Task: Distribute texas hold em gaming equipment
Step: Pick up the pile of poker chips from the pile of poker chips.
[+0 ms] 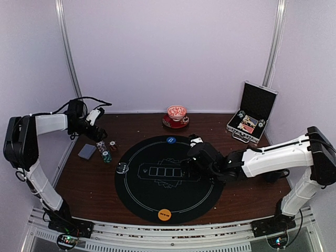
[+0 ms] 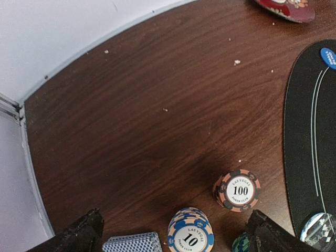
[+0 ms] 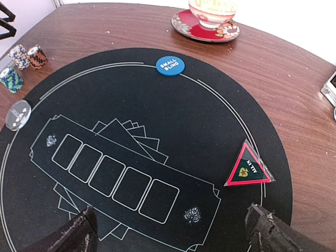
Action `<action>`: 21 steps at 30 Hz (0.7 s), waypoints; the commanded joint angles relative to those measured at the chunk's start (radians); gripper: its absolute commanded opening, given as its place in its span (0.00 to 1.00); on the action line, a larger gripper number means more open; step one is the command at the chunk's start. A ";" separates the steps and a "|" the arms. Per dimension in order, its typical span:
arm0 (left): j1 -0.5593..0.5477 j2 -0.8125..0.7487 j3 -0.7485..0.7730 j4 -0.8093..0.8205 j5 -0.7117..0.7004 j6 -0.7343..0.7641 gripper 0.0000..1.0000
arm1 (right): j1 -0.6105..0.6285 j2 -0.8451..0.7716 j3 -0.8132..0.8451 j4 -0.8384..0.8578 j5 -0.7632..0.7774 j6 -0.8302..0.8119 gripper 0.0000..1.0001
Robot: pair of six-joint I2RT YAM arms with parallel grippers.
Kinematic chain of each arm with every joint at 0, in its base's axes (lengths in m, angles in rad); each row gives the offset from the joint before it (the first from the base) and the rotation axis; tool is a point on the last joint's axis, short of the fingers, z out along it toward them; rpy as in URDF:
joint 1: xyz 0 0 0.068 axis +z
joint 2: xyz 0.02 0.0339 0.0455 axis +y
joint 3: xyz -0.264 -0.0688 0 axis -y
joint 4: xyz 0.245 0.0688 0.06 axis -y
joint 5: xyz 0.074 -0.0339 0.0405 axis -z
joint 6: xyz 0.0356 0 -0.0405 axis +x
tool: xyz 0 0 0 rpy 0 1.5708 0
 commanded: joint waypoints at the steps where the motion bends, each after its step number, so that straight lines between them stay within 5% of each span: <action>1: 0.009 0.022 0.030 -0.047 0.018 0.006 0.98 | -0.002 0.014 0.008 -0.002 0.034 -0.012 1.00; 21: 0.009 0.005 0.027 -0.130 -0.026 0.025 0.97 | 0.000 0.033 0.013 -0.001 0.013 -0.017 1.00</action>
